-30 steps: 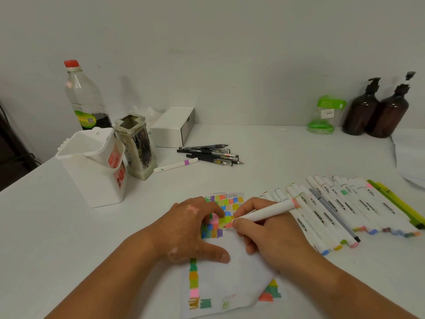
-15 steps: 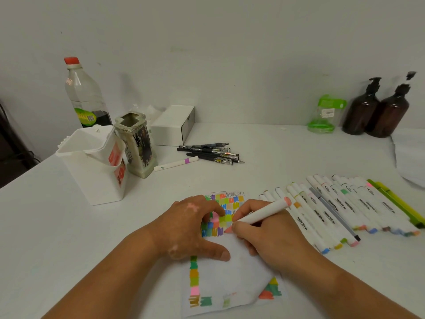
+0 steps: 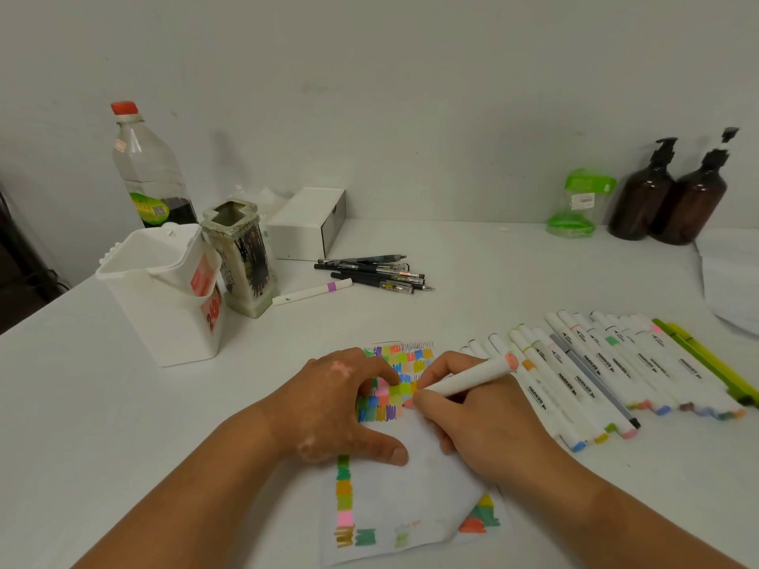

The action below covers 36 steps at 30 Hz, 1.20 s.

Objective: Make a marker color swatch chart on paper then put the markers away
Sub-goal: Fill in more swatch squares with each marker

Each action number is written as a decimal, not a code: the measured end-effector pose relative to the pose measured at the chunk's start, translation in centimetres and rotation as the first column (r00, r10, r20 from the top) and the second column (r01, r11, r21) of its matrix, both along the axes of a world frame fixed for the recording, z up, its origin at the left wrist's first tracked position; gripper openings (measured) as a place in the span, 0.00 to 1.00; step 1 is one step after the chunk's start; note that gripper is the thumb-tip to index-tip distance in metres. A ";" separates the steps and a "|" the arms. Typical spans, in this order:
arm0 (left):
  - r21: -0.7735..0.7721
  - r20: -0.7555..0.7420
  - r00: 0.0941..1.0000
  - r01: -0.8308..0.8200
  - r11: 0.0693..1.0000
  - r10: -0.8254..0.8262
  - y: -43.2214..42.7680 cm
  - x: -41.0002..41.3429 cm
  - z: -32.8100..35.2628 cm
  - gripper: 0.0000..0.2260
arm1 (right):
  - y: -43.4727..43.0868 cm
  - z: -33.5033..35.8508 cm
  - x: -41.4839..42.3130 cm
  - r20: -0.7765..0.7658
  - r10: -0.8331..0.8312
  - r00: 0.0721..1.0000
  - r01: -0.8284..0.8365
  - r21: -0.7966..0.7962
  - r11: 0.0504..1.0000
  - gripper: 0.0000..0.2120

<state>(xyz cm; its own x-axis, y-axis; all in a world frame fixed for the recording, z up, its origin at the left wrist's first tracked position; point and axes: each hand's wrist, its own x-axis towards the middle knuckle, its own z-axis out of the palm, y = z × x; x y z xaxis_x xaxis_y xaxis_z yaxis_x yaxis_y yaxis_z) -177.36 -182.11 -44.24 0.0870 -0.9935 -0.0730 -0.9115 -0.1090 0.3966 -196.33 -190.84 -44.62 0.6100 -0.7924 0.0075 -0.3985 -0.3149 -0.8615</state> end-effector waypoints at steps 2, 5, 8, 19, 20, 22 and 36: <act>0.002 -0.001 1.000 0.000 1.000 0.000 0.0 0.0 0.0 0.37 | 0.0 0.0 0.0 -0.030 0.014 0.999 -0.015 -0.015 1.000 0.04; 0.003 0.001 1.000 0.000 1.000 0.000 0.1 0.0 0.1 0.37 | 0.0 -0.1 0.0 -0.016 0.000 1.000 0.000 -0.022 1.000 0.05; 0.013 -0.001 1.000 -0.002 1.000 0.003 0.1 0.0 0.1 0.36 | -0.1 -0.2 0.0 -0.032 0.000 0.999 -0.001 -0.034 0.999 0.04; 0.019 -0.027 0.999 -0.031 0.999 0.031 0.1 0.0 0.2 0.36 | -0.1 0.3 -0.3 0.184 -0.065 0.981 0.058 0.043 0.997 0.07; 0.009 -0.042 0.998 -0.039 0.999 0.040 0.2 0.0 0.2 0.37 | -0.2 0.6 -0.5 0.261 -0.078 0.962 0.056 0.093 0.994 0.09; -0.017 -0.090 0.993 -0.075 0.997 0.073 0.3 0.2 0.4 0.36 | -0.7 1.3 -1.0 0.394 -0.100 0.914 0.039 0.159 0.986 0.11; -0.109 -0.761 0.630 -0.361 0.926 0.156 0.2 1.0 1.0 0.18 | -2.6 1.6 -2.4 0.480 -0.130 0.868 0.031 0.209 0.977 0.08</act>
